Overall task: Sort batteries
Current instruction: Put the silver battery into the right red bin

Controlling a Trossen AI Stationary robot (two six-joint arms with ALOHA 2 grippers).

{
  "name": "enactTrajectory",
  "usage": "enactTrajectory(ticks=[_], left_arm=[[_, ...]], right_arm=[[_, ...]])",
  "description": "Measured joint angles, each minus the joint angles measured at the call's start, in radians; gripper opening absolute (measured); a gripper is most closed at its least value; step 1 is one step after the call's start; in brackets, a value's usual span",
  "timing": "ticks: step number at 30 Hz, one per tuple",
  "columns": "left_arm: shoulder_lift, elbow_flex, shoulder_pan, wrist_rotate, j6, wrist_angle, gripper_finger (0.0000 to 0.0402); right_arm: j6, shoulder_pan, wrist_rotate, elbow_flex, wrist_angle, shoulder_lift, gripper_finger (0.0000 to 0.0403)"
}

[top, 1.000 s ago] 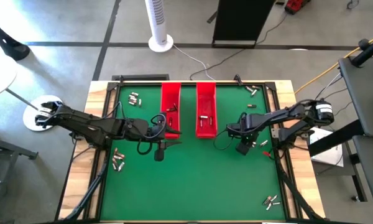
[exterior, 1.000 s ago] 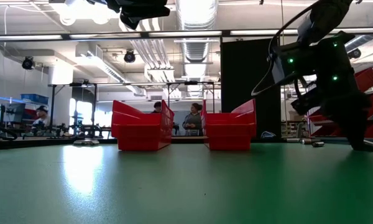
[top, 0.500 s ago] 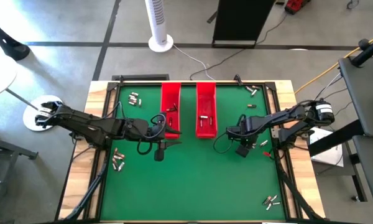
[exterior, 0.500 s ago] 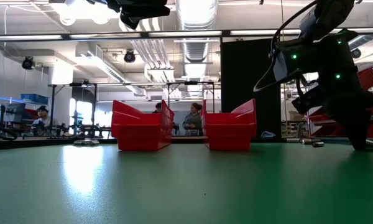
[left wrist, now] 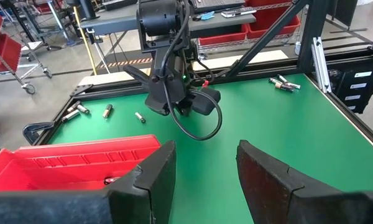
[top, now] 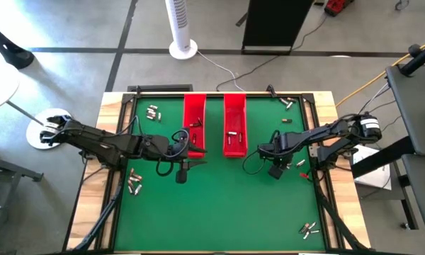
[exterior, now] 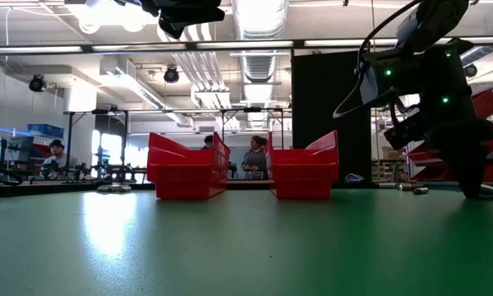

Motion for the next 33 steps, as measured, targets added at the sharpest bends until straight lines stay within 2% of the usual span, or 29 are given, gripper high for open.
enactTrajectory(ticks=[14, 33], left_arm=[[0.000, 0.000, 0.000, 0.000, 0.000, 0.001, 0.0149], [0.000, 0.000, -0.001, 0.000, 0.000, 0.001, 0.0149]], right_arm=[[0.008, 0.012, 0.004, 0.004, 0.110, -0.014, 0.0046], [0.053, 0.177, 0.004, 0.005, 0.385, -0.015, 0.0039]])
